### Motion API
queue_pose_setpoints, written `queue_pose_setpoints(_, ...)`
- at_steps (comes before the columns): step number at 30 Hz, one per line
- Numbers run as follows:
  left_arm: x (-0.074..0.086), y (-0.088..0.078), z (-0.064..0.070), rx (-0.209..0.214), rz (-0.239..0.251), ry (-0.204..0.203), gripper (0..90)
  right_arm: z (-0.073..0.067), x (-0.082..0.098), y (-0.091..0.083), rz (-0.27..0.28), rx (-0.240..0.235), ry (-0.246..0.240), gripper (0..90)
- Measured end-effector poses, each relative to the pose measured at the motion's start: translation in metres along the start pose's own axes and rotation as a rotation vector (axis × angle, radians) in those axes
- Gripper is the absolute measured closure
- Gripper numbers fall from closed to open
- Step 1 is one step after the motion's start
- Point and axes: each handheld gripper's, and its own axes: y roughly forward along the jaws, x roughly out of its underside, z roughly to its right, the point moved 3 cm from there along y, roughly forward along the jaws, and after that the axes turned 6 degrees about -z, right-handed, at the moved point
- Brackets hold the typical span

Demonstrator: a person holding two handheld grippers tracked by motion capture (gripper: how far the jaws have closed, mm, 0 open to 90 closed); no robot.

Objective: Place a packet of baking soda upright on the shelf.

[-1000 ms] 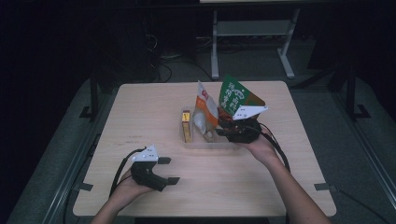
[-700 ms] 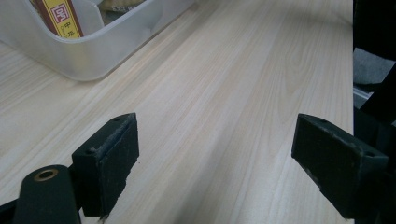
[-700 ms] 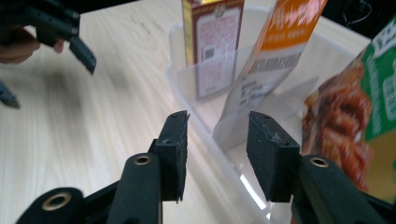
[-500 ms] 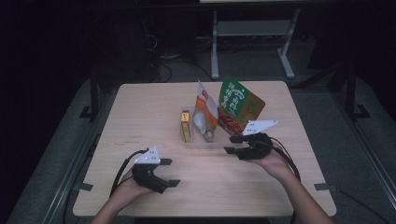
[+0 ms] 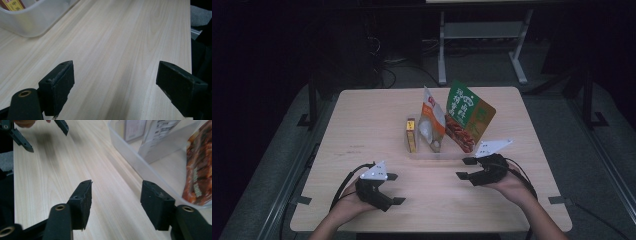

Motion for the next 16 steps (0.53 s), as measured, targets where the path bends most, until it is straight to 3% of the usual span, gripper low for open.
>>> queue_pose_setpoints(8, 0.001, 0.002, 0.001, -0.003, -0.038, 0.022, 14.6, -0.01, 0.005, 0.012, -0.089, -0.035, -0.057, 36.8)
queue_pose_setpoints(16, 0.001, 0.002, -0.001, -0.005, -0.042, 0.025, 14.6, -0.011, 0.008, 0.017, -0.114, -0.027, -0.104, 35.6)
